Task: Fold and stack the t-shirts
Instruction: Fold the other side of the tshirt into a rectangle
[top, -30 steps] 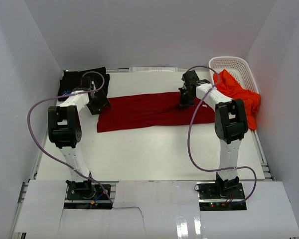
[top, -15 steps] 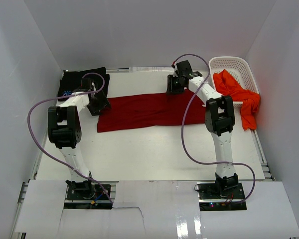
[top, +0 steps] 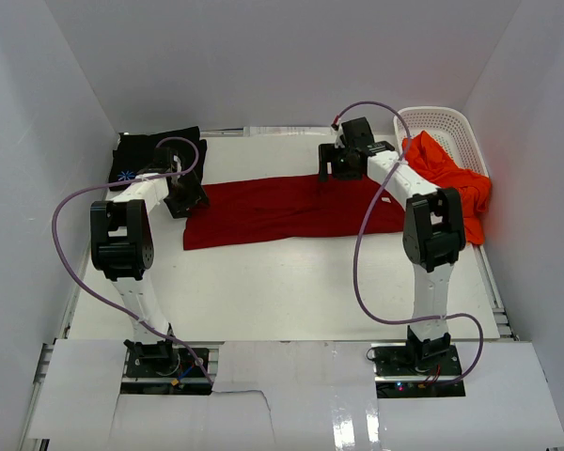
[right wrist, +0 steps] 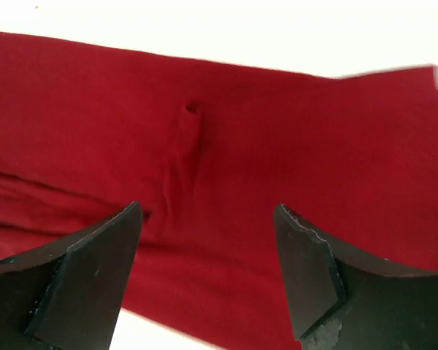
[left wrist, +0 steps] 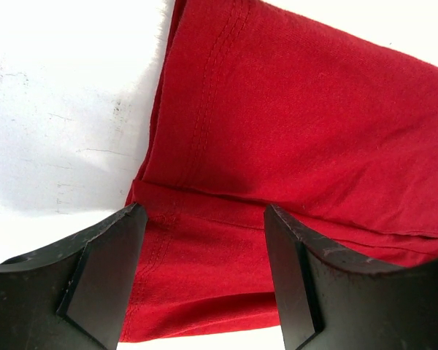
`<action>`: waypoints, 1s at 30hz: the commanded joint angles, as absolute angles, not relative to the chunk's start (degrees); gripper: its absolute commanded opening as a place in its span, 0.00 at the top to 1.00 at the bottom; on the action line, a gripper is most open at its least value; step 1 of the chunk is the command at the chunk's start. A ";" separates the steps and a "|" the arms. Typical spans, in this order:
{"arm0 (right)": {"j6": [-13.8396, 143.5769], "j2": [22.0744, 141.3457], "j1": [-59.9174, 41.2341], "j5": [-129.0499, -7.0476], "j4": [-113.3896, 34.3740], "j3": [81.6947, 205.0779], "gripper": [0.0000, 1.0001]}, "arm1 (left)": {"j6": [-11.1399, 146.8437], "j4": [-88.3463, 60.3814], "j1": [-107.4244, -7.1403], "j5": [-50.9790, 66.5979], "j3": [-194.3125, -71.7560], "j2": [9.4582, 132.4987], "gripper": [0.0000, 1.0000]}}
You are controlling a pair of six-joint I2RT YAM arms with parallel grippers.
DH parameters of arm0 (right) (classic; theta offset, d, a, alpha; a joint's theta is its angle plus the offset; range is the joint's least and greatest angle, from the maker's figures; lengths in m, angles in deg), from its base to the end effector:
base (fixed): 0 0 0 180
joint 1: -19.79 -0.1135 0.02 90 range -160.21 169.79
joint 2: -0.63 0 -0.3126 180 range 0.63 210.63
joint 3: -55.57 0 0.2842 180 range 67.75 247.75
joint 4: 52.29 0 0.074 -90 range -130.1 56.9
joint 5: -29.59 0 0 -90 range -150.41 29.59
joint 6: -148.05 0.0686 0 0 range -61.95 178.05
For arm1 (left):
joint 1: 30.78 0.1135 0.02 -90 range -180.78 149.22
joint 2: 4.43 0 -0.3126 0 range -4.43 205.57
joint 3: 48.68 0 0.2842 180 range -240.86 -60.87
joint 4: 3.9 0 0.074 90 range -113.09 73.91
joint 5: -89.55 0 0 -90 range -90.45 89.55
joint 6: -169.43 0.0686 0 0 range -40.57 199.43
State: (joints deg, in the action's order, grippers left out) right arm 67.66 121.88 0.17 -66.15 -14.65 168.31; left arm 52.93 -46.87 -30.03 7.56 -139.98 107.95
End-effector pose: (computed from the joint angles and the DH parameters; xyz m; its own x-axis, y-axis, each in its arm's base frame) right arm 0.5269 0.1951 0.2361 -0.7364 -0.0862 -0.6710 -0.2804 0.9416 0.1868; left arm 0.4664 -0.0035 0.1727 -0.8261 -0.4527 -0.3357 -0.3582 0.8816 -0.3074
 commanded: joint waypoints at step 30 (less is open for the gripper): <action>70.45 117.00 3.79 -42.04 -4.86 155.47 0.89 | 53.42 -53.53 -29.82 1.22 -147.08 111.23 0.34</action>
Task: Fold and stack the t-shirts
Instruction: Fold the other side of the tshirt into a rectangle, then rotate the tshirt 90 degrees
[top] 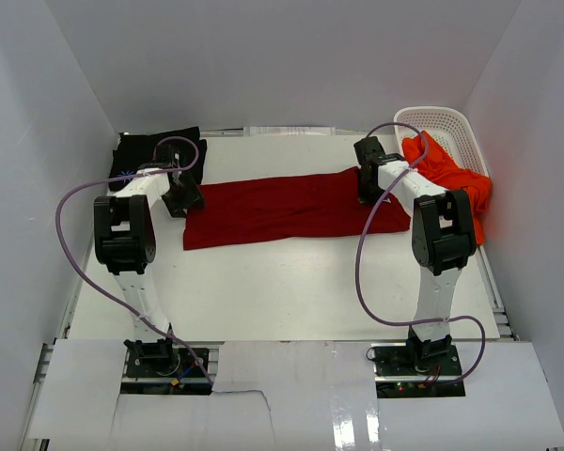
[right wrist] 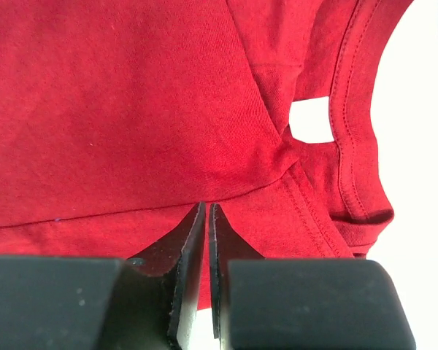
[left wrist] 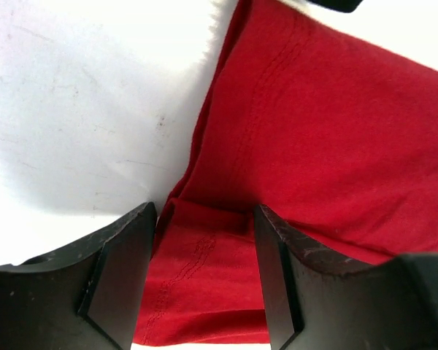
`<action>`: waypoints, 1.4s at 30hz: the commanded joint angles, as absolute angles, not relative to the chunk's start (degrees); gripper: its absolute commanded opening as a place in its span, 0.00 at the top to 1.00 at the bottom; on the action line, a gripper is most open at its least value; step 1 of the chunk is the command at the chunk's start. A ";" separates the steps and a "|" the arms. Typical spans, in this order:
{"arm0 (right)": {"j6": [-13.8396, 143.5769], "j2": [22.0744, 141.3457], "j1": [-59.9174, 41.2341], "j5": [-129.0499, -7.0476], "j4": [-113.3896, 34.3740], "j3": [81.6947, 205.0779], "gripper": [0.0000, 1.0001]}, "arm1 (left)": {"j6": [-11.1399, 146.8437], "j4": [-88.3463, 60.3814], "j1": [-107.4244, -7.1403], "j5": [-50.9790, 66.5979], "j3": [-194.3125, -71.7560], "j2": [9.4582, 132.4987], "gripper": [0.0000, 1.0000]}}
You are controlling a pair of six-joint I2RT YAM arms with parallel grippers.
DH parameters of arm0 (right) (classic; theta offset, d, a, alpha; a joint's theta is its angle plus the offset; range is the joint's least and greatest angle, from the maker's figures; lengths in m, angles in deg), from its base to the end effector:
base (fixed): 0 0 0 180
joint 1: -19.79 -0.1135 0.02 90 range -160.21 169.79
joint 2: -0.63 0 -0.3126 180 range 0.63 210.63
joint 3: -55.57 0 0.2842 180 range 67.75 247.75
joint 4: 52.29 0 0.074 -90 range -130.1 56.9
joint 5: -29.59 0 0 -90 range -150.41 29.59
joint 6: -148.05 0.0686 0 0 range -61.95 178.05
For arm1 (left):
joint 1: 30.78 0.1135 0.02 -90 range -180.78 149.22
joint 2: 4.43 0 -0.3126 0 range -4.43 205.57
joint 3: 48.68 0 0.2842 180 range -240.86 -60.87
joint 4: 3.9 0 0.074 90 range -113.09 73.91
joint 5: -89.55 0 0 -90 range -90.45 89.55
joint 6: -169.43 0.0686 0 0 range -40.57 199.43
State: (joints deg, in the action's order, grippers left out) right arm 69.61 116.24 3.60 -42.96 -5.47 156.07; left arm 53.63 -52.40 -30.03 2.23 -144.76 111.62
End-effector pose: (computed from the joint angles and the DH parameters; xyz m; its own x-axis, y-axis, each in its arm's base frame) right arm 0.4812 0.1183 0.1983 -0.8563 -0.0496 -0.5140 0.0420 0.9854 -0.1649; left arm 0.4767 0.0030 0.1647 -0.8392 -0.4458 -0.3115 -0.4012 0.8942 -0.1989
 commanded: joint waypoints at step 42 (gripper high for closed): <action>73.43 106.28 5.55 -38.70 -5.47 146.16 0.85 | 51.56 -57.40 -33.59 -0.54 -140.69 89.11 0.28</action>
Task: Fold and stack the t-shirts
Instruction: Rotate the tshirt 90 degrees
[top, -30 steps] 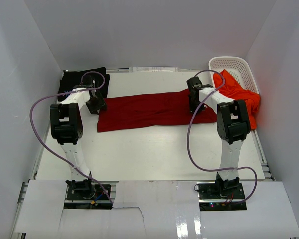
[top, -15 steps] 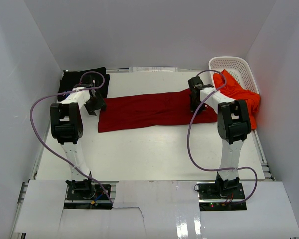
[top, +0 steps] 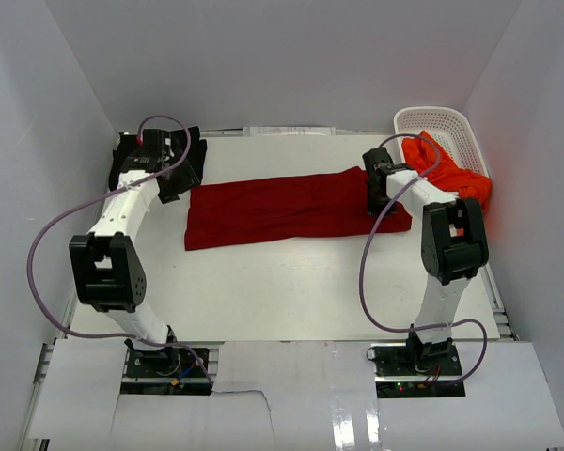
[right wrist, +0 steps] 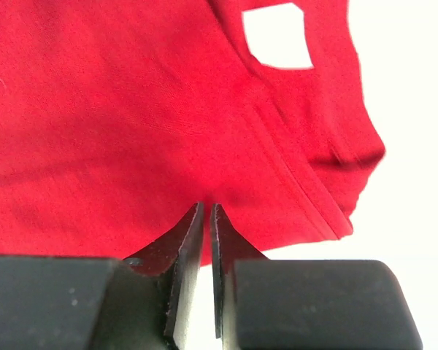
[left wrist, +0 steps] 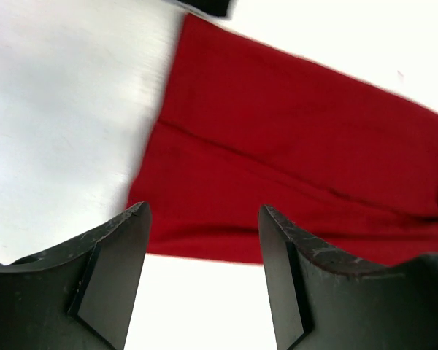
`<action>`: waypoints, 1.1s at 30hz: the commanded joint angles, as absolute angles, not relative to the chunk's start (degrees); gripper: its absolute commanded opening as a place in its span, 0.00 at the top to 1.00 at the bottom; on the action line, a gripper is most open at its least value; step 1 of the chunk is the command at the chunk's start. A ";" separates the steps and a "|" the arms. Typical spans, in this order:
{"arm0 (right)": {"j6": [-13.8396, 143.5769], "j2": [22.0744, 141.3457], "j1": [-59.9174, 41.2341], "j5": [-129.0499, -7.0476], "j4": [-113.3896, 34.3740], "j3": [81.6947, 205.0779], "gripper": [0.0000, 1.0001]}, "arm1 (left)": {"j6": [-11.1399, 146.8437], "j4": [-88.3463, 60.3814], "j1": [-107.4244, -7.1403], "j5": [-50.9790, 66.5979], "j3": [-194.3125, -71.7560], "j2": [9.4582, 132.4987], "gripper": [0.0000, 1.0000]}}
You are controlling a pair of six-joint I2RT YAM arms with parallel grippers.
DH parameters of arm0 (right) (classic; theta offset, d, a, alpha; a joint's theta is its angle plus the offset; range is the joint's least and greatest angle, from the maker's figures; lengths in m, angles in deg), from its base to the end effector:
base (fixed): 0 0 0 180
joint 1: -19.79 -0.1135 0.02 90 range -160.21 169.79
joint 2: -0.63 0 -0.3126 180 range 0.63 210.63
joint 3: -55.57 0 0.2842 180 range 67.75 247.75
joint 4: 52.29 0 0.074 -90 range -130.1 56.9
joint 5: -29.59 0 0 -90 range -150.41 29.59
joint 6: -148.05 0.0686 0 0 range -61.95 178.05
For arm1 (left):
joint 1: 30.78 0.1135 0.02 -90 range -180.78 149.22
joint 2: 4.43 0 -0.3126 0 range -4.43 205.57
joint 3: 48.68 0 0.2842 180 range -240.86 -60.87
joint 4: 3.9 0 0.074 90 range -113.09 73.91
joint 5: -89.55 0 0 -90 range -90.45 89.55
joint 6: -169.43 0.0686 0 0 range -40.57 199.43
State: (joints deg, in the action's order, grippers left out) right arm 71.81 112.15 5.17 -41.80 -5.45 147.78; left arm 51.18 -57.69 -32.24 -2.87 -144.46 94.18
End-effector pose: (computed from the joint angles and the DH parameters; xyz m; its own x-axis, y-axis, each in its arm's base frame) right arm 0.4498 0.0947 0.1832 -0.8868 0.0016 -0.4622 0.0994 0.9773 -0.1873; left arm 0.4290 -0.0080 0.2895 -0.7364 -0.4543 -0.5013 -0.3931 0.8904 -0.2294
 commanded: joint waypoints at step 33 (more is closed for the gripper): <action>75.37 114.10 10.47 -39.75 -6.97 142.55 0.92 | 55.18 -49.04 -38.52 3.77 -132.76 102.09 0.29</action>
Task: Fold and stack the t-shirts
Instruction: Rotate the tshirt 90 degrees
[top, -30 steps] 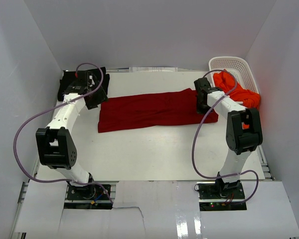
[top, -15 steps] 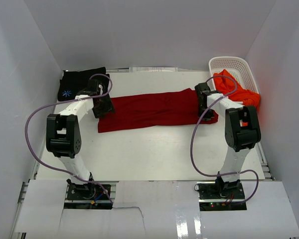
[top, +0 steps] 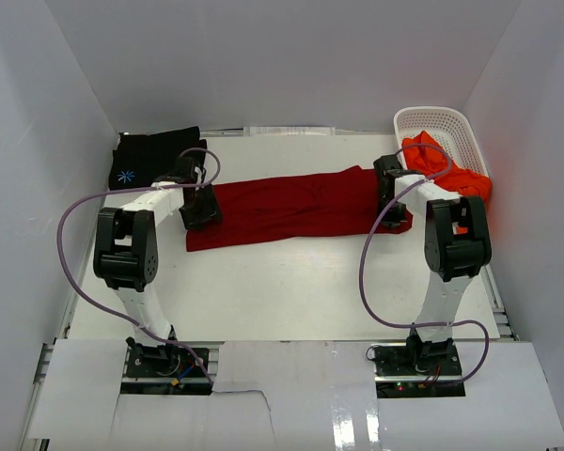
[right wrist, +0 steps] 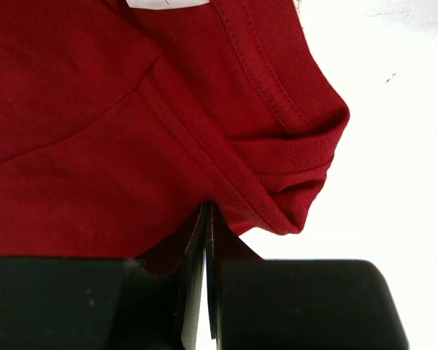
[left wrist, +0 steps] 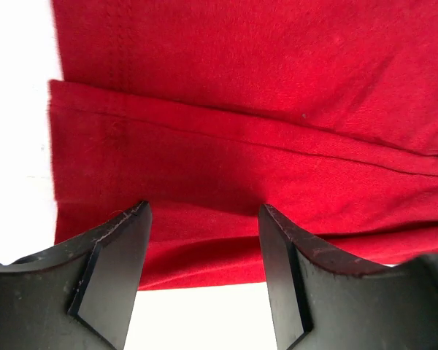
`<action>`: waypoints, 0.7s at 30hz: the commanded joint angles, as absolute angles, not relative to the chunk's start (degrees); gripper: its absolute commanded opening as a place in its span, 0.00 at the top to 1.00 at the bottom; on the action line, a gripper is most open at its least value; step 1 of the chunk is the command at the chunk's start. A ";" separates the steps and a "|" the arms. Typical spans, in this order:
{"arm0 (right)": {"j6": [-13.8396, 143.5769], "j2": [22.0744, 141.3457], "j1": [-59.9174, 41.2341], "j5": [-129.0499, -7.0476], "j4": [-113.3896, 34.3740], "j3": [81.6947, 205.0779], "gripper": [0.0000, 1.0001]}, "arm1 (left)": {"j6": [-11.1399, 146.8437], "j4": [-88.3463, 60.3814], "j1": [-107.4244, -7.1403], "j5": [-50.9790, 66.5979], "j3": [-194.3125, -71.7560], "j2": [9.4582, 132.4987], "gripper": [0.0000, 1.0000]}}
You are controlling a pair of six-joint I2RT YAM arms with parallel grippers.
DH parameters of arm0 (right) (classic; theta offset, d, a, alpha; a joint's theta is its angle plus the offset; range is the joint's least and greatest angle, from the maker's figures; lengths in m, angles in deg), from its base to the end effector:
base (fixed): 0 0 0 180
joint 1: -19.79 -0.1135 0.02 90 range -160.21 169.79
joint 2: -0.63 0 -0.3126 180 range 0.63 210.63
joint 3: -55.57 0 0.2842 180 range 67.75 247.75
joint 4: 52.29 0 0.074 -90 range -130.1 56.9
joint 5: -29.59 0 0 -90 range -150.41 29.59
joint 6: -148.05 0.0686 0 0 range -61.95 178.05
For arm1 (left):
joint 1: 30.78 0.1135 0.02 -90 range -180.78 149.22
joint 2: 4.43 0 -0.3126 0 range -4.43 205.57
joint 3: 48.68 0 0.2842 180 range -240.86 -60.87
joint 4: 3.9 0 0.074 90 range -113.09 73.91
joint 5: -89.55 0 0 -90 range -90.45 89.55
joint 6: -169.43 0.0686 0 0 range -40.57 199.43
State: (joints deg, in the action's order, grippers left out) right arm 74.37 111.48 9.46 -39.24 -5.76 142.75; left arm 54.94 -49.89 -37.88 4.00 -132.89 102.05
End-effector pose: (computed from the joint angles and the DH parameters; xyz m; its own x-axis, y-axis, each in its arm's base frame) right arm 0.4356 0.0542 0.1617 -0.9015 0.1020 -0.4206 0.2151 0.9489 -0.2309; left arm 0.4205 -0.0577 0.1733 -0.9017 -0.3042 -0.3072 -0.2440 0.9447 -0.2191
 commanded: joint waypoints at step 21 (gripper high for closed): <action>72.73 129.55 11.26 -42.21 -2.05 164.24 0.92 | 44.63 -57.39 -42.11 -2.48 -114.23 95.43 0.30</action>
State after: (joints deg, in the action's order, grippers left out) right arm 73.23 123.98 10.75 -40.94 -1.45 161.64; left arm 47.58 -48.31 -40.98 -4.03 -121.92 95.25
